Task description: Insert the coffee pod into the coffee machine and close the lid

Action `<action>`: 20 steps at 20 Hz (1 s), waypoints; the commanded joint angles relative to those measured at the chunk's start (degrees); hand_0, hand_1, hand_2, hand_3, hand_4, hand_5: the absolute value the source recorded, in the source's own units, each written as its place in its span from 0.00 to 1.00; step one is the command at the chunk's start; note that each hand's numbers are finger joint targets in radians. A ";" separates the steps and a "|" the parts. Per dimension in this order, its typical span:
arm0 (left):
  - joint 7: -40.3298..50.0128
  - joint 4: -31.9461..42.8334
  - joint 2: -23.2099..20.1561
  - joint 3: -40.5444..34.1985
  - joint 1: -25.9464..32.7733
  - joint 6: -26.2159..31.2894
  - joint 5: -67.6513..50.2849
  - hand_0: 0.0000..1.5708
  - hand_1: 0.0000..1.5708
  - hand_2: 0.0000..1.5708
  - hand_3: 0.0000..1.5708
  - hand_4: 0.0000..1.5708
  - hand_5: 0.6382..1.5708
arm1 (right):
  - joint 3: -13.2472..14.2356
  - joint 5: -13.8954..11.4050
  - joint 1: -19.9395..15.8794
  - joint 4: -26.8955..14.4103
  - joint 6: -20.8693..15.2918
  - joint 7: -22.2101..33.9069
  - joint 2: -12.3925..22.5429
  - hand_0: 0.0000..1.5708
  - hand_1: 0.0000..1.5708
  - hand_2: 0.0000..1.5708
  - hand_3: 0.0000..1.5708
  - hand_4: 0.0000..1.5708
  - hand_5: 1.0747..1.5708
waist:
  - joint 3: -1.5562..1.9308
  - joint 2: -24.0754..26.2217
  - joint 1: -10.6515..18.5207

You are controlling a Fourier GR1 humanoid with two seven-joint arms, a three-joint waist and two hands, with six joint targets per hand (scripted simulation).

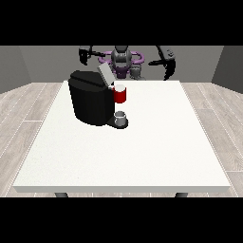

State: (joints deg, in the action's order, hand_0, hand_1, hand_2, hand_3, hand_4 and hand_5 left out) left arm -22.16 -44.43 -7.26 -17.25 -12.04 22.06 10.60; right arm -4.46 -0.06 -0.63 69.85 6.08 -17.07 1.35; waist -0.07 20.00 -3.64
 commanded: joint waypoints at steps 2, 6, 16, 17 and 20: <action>-2.59 0.14 -0.64 -0.70 5.86 -0.61 -0.37 0.00 0.00 0.00 0.00 0.18 1.00 | -7.00 -2.21 -1.69 11.07 -4.74 4.79 -1.29 0.00 0.00 0.00 0.00 0.13 1.00 | 0.01 1.26 -1.51; -2.25 -2.34 -1.40 -0.81 7.18 0.88 -1.91 0.00 0.00 0.00 0.00 0.14 1.00 | -10.16 -3.76 0.42 20.90 -5.34 10.38 -1.31 0.00 0.00 0.00 0.00 0.13 1.00 | 0.03 1.57 -2.69; -6.23 -12.54 2.89 4.58 6.90 1.38 -3.63 0.00 0.00 0.00 0.00 0.12 1.00 | -6.07 -6.74 -8.69 22.39 -11.35 13.47 -0.91 0.00 0.00 0.00 0.00 0.18 1.00 | 0.07 -13.54 5.59; -7.00 -12.49 2.10 4.19 3.69 1.67 -4.32 0.00 0.00 0.00 0.00 0.13 1.00 | -5.04 -8.39 -13.23 20.23 -12.43 11.11 -1.23 0.00 0.00 0.00 0.00 0.19 1.00 | 0.07 -16.51 5.94; -3.99 -15.96 0.87 4.77 2.89 2.52 -5.16 0.00 0.00 0.00 0.00 0.12 1.00 | -4.87 -10.40 -16.55 18.98 -16.16 15.25 -1.34 0.00 0.00 0.00 0.00 0.17 1.00 | 0.07 -16.60 7.05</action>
State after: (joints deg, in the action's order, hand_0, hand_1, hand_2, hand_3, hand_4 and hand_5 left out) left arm -25.64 -57.80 -5.50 -13.24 -8.21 24.26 5.88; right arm -11.50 -8.73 -11.53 89.46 -8.47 -5.61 0.14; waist 0.00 5.94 2.53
